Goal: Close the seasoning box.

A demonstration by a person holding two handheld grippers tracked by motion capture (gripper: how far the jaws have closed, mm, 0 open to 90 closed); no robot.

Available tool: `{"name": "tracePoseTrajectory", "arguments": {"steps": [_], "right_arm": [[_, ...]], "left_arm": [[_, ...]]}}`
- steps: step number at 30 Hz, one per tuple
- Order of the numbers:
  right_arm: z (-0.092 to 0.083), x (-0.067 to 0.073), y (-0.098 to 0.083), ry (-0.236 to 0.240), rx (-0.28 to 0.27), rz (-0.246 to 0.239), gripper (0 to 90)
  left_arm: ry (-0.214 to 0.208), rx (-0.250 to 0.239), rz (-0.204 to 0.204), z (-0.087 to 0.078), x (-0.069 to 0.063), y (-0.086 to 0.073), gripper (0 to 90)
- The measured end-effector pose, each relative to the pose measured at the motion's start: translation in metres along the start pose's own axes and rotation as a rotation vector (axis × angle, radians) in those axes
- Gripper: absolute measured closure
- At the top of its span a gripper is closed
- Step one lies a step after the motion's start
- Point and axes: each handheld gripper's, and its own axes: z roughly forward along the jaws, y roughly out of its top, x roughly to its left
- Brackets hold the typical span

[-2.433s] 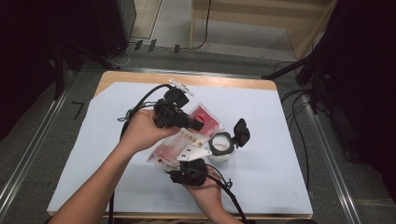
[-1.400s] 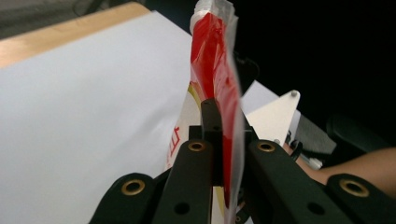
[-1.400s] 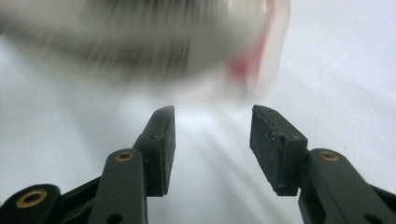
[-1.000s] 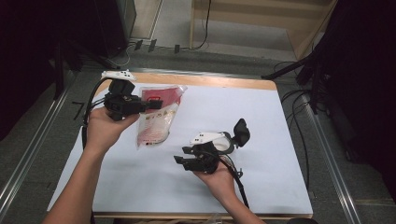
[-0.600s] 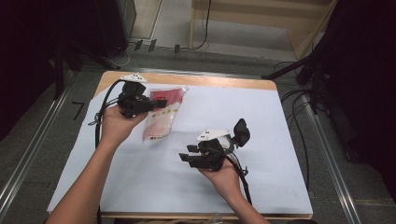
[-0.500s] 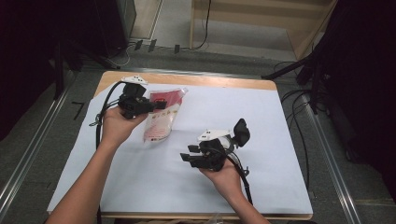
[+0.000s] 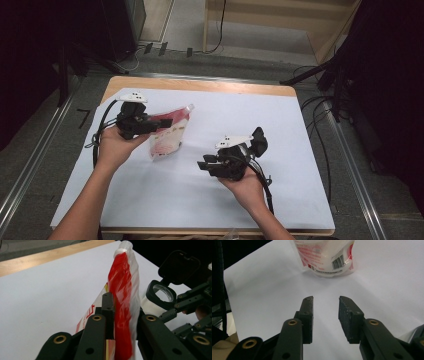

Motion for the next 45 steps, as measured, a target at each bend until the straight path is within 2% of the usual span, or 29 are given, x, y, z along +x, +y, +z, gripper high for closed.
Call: {"name": "tracePoseTrajectory", "arguments": {"steps": [3, 5, 6, 7, 10, 12, 14, 18, 20, 23, 28, 32, 34, 37, 42, 45], "right_arm": [[-0.003, -0.002, 0.002, 0.007, 0.0, 0.013, 67.3], [-0.004, -0.004, 0.003, 0.008, -0.002, 0.013, 68.0], [-0.005, -0.004, 0.003, 0.012, 0.0, 0.017, 68.4], [-0.005, -0.005, 0.004, 0.012, -0.002, 0.017, 68.7], [-0.007, -0.007, 0.006, 0.015, 0.002, 0.024, 70.0], [-0.007, -0.008, 0.008, -0.002, 0.02, 0.004, 70.7], [-0.005, -0.008, 0.01, 0.004, 0.033, -0.009, 72.2], [-0.007, -0.01, 0.013, 0.031, 0.039, 0.002, 78.2], [-0.009, -0.011, 0.015, 0.041, 0.036, 0.015, 83.3], [-0.015, -0.013, 0.018, 0.065, 0.026, 0.04, 89.1], [-0.026, -0.013, 0.024, 0.013, 0.04, -0.007, 90.0], [-0.038, -0.016, 0.027, -0.008, 0.039, -0.015, 90.0], [-0.044, -0.02, 0.029, -0.012, 0.03, -0.018, 90.0], [-0.054, -0.025, 0.031, -0.022, 0.019, 0.01, 89.7], [-0.065, -0.033, 0.032, -0.042, 0.009, 0.021, 89.9], [-0.075, -0.038, 0.034, -0.065, -0.002, 0.016, 89.9]], "left_arm": [[0.018, -0.005, -0.016, -0.004, 0.002, -0.006, 77.7], [0.008, -0.013, -0.029, -0.008, 0.005, -0.01, 75.8], [0.007, -0.013, -0.028, -0.01, 0.005, -0.012, 74.8], [0.022, -0.018, -0.026, -0.012, 0.005, -0.013, 74.2], [0.019, -0.021, -0.035, -0.018, 0.004, -0.016, 71.8], [0.028, -0.026, -0.039, -0.022, 0.004, -0.017, 70.7], [0.026, -0.025, -0.042, -0.024, 0.003, -0.018, 68.1], [0.028, -0.007, -0.03, -0.029, 0.0, -0.022, 60.1], [0.031, 0.0, -0.039, -0.031, -0.003, -0.024, 57.2], [0.032, 0.009, -0.032, -0.035, -0.005, -0.028, 54.1], [0.042, -0.001, -0.037, -0.04, -0.008, -0.031, 49.9], [0.055, 0.013, -0.05, -0.041, -0.007, -0.037, 48.2], [0.05, 0.022, -0.054, -0.041, -0.006, -0.04, 47.6], [0.056, 0.023, -0.048, -0.042, -0.007, -0.045, 45.6], [0.07, 0.022, -0.055, -0.042, -0.006, -0.052, 43.9], [0.073, 0.028, -0.054, -0.041, -0.006, -0.056, 46.5]]}}
